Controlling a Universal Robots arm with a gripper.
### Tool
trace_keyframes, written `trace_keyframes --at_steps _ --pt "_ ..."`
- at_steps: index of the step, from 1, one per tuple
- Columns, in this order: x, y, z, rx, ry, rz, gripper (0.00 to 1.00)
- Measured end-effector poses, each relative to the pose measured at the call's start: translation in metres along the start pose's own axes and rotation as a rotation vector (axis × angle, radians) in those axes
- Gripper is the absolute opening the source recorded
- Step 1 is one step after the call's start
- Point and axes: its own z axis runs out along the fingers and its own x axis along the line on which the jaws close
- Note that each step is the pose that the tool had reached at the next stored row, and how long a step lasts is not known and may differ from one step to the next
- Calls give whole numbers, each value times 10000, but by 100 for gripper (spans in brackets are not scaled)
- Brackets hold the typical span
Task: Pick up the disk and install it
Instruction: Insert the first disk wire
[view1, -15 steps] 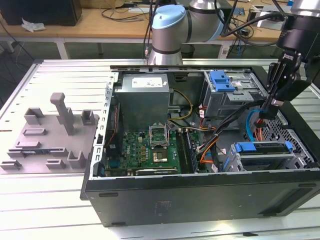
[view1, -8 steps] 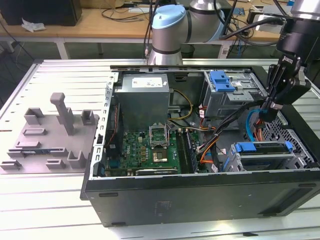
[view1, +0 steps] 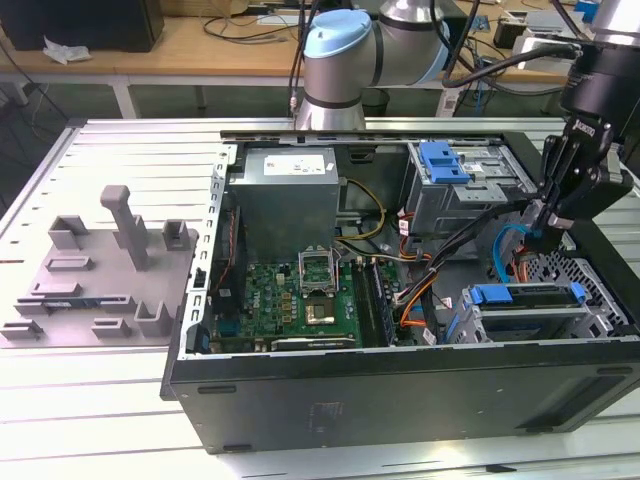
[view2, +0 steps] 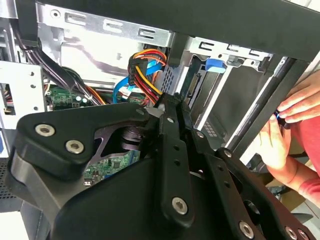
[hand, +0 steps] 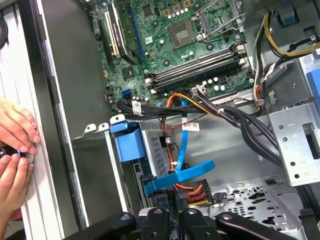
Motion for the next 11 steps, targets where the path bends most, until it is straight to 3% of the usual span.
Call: trace_keyframes --at_steps 3,6,11 --pt "-17 -60 -2 3 -2 8 17" --pt "-16 -62 -1 13 -12 12 17" --pt "45 -20 20 82 -184 23 17"
